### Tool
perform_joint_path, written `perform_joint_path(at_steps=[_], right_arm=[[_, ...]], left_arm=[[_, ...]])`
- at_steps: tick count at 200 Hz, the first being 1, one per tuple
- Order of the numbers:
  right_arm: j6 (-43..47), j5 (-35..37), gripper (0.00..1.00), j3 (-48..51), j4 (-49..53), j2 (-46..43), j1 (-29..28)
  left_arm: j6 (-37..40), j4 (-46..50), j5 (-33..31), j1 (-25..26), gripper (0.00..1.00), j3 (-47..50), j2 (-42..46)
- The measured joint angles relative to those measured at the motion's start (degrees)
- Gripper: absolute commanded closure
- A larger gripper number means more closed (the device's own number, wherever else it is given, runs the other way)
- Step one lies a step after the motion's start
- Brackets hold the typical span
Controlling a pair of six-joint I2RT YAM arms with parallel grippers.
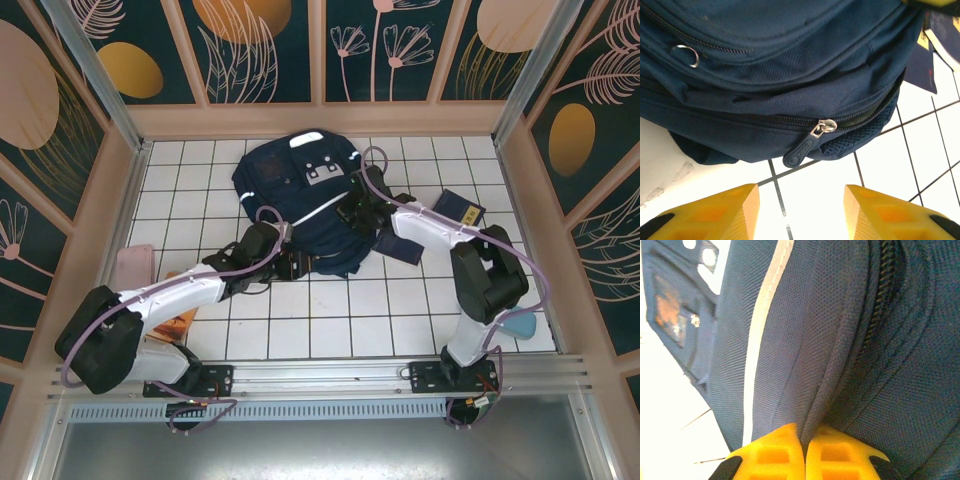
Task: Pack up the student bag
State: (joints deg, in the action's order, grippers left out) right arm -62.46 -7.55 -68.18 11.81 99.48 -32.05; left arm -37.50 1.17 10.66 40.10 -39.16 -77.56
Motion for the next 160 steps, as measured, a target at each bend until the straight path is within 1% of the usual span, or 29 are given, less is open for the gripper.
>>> perform_joint_path(at_steps=[48, 118, 142, 160], right_arm=[[1.11, -0.46, 1.0, -0.24, -0.72, -2.75, -0.04], [1.11, -1.62, 1.0, -1.2, -1.11, -2.75, -0.04], [1.14, -1.92, 1.0, -1.33, -1.27, -2.8, -0.04], [1.14, -1.97, 1.0, -1.33, -1.27, -2.8, -0.04]], left_arm=[[2.99, -4.74, 2.67, 0.79, 0.57, 0.22, -3.54], [5.64, -7.67, 2.21, 2.05, 0.57, -0.28, -9.03], [6.25, -7.96, 1.92, 2.14, 0.6, -1.51, -10.8], [6.62, -8.0, 1.44, 2.14, 0.63, -2.6, -11.96]])
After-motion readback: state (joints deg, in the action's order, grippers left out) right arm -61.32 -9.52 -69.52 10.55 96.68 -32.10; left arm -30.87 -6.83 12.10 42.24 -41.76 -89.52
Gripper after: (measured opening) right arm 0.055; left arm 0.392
